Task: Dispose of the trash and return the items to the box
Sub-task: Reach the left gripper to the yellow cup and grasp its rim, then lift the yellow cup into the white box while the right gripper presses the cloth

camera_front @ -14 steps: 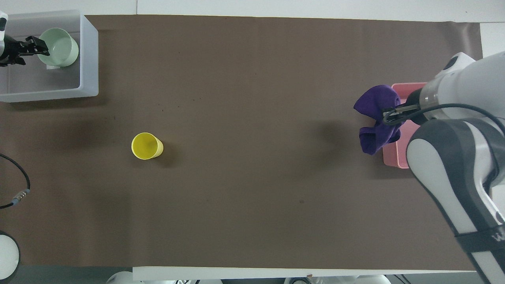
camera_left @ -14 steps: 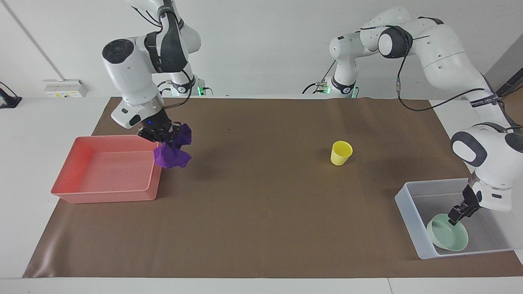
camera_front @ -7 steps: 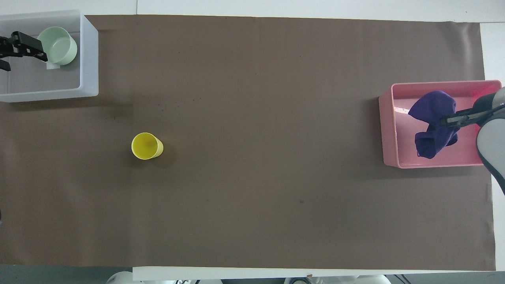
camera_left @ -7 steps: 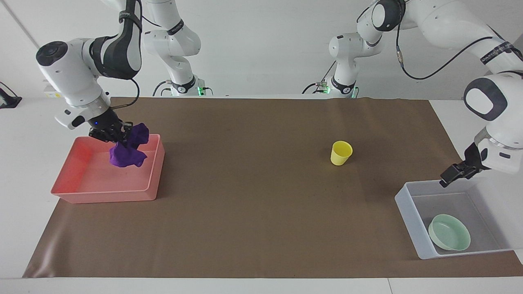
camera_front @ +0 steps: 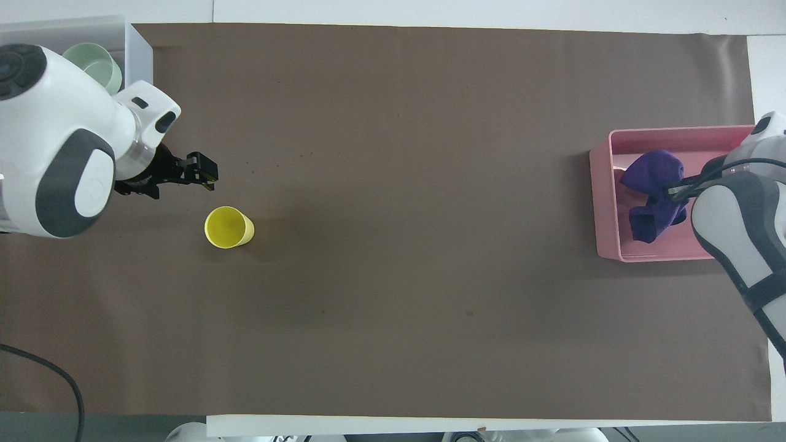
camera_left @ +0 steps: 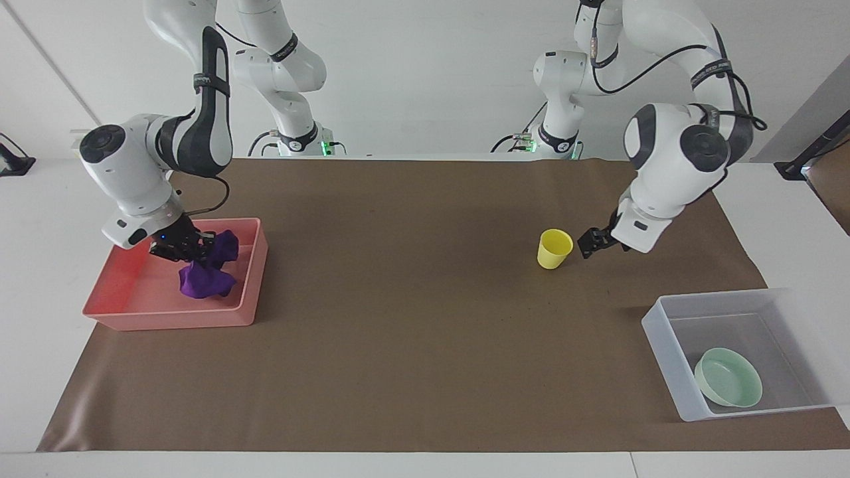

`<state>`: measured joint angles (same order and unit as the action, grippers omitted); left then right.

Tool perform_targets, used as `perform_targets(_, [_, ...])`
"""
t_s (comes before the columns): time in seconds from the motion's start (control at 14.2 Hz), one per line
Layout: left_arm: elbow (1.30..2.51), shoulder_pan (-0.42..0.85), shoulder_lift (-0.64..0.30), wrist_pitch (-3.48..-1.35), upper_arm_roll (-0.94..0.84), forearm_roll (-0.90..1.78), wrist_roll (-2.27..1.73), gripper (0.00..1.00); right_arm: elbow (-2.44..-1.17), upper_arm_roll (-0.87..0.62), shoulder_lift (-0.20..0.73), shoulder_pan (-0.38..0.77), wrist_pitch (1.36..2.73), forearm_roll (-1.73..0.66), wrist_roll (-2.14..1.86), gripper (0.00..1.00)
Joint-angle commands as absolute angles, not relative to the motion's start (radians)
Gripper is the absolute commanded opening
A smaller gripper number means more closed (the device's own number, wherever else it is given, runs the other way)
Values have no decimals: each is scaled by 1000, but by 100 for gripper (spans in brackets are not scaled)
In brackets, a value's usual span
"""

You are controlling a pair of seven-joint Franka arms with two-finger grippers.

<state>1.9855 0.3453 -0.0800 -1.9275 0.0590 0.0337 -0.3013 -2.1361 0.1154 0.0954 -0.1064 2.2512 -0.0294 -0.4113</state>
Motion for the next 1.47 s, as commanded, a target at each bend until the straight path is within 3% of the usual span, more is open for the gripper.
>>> perform_targets(0.0, [2262,385,78,-2087,74,20,-304,100,-2154,106,97,-123,2270,-21,-434,16])
perform_targets(0.14, [2327,387,98,-2138,74,20,-295,99,-2149,106,97,-126,2269,-21,-434,44])
perform_targets(0.21, [2333,387,92,-2147,74,20,-304,83,-2145,106,97,-127,2266,-21,-434,60])
perform_targets(0.28, [2333,387,84,-2170,74,20,-305,47,-2140,104,97,-126,2266,-21,-433,75])
perform_targets(0.35, [2342,385,81,-2209,74,20,-296,15,-2131,104,92,-123,2260,-21,-431,82])
perform_targets(0.42, [2358,384,80,-2245,74,20,-299,4,-2128,104,84,-121,2247,-21,-433,89])
perform_targets(0.63, [2372,371,78,-2289,74,20,-304,0,-2082,89,81,-107,2197,-21,-422,99])
perform_targets(0.84, [2337,367,58,-2289,78,32,-310,0,-1994,81,77,-58,2059,-25,-345,99])
perform_targets(1.05, [2142,353,15,-2164,84,57,-353,0,-1983,77,40,4,2004,-40,-248,99])
perform_targets(1.4, [1626,208,-190,-1817,92,9,-353,0,-1903,74,-55,86,1785,-38,-86,99])
